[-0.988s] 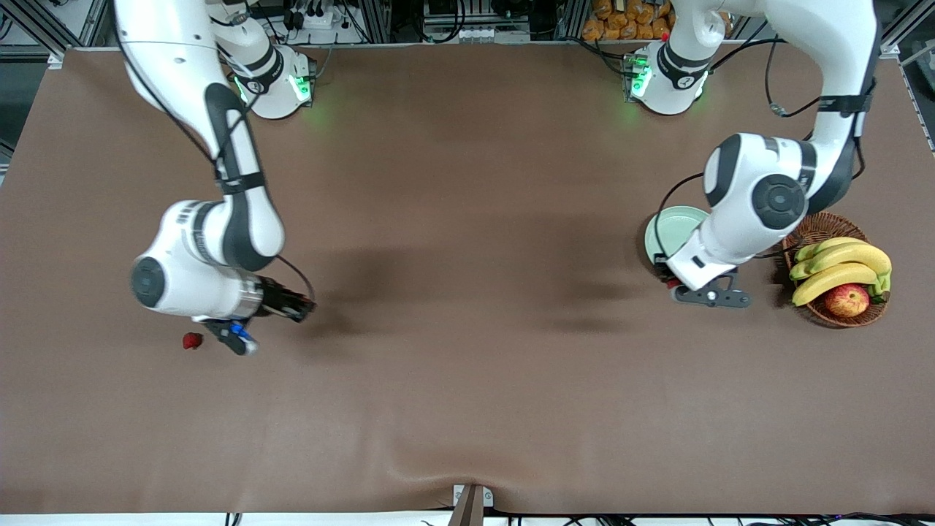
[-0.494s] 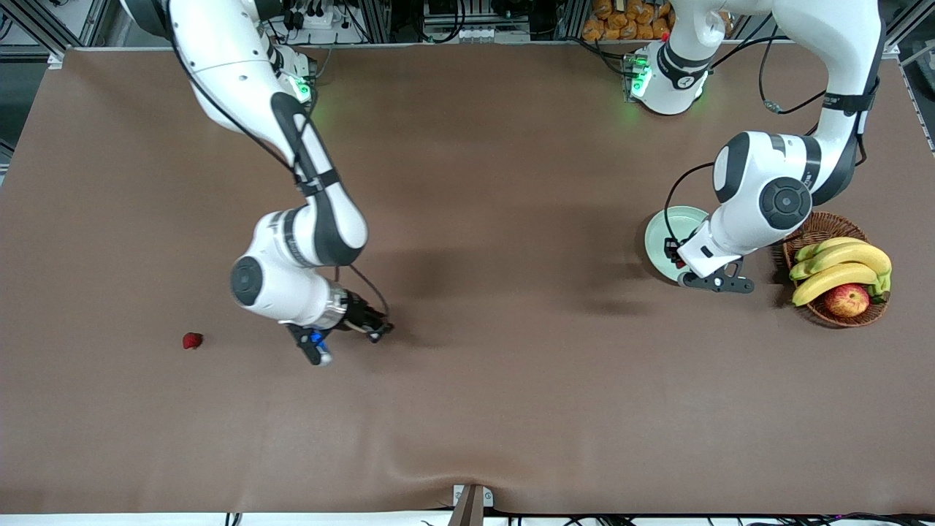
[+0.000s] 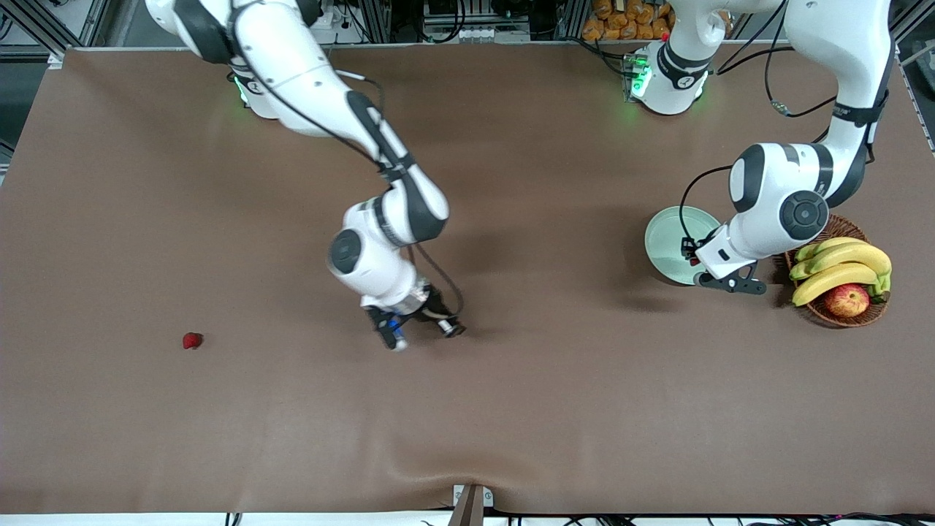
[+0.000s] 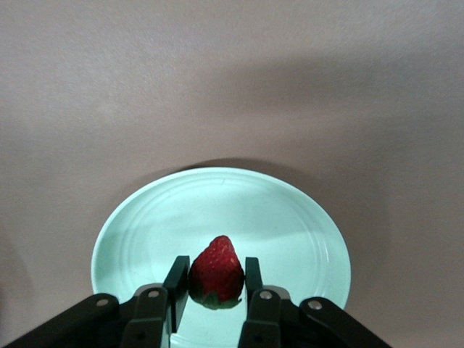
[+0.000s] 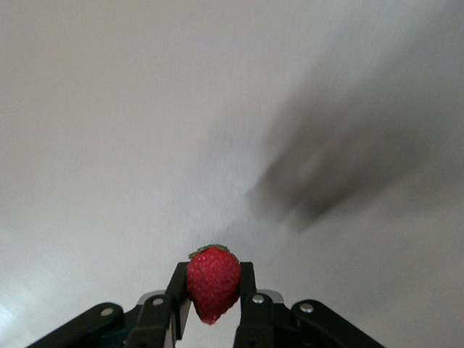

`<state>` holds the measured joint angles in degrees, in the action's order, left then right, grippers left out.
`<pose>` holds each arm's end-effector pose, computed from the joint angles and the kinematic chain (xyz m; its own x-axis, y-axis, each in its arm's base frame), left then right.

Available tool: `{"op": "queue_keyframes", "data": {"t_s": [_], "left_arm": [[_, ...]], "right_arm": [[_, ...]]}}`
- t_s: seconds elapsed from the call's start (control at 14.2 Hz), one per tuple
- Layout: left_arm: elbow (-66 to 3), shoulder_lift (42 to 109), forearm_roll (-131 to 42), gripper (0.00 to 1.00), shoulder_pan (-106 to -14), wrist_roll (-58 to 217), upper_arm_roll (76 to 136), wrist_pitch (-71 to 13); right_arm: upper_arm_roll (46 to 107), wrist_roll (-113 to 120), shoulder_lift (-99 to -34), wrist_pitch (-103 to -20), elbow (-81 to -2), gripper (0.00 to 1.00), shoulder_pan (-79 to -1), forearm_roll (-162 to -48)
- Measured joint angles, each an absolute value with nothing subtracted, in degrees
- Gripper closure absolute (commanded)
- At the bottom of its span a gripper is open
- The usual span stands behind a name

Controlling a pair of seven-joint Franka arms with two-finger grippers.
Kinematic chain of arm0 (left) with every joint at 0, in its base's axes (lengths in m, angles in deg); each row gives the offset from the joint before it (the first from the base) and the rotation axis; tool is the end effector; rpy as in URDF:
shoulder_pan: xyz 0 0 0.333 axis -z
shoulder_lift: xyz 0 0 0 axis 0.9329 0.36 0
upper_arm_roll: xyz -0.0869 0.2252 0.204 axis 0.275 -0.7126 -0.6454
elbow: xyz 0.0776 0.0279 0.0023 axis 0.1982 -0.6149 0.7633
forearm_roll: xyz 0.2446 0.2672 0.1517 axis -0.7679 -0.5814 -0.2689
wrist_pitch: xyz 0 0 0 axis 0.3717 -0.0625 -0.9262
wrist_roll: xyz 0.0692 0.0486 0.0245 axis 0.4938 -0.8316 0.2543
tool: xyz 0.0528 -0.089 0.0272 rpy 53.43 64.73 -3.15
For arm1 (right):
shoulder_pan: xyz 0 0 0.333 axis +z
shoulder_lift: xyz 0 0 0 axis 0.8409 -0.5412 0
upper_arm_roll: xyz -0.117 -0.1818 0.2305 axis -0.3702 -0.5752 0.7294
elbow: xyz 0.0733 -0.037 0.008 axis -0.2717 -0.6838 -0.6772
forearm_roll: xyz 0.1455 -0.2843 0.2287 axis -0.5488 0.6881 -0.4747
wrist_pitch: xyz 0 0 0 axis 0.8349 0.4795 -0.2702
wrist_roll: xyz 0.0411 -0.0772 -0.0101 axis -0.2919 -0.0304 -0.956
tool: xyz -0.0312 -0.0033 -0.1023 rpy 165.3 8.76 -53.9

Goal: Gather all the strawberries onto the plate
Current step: 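Place the strawberry on the plate with the left gripper while the right carries another, then release the second strawberry mid-table with the right gripper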

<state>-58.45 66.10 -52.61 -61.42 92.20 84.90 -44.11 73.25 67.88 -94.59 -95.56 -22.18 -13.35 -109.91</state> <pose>0.5319 -0.0415 0.2371 0.9677 -0.1738 -0.1824 -0.1740 -0.9846 0.0146 0.6105 0.4483 0.2044 0.6295 -0.7368 -0.2466 -0.7591 -0.5154 -0.3976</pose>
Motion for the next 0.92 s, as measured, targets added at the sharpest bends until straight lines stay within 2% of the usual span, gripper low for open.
{"op": "queue_keyframes", "data": {"t_s": [0.14,0.21,0.28,0.35,0.42,0.56,0.63,0.92], "left_arm": [[-58.5,67.3,-52.6,0.32,-61.3,92.2,85.3,-44.7],[-58.5,67.6,-52.6,0.14,-61.3,92.2,85.4,-44.8],[-58.5,67.9,-52.6,0.0,-61.3,92.2,85.4,-44.8],[-58.5,68.1,-52.6,0.0,-61.3,92.2,85.4,-44.8],[-58.4,68.1,-52.6,0.0,-61.2,92.2,85.5,-44.8],[-58.0,67.7,-52.6,0.0,-61.0,91.2,86.6,-44.7],[-57.5,67.2,-52.6,0.0,-60.9,89.9,87.3,-44.3],[-49.9,64.4,-52.6,0.0,-60.5,83.2,91.3,-36.2]], "right_arm": [[73.2,70.0,-97.0,-98.5,-20.8,1.0,-10.8,-109.9],[73.3,70.7,-97.8,-99.4,-20.3,1.0,-9.9,-109.9],[73.2,71.2,-98.3,-100.0,-20.1,1.0,-9.3,-109.9],[73.2,71.6,-98.5,-100.1,-19.9,0.93,-8.8,-109.9],[73.2,71.9,-98.6,-100.2,-19.7,0.74,-8.6,-109.9],[73.2,72.1,-98.6,-100.2,-19.5,0.13,-8.5,-109.9],[73.2,72.1,-98.6,-100.2,-19.5,0.0,-8.5,-109.8],[73.0,72.0,-98.7,-102.3,-19.5,0.0,-7.5,-109.1]]}}
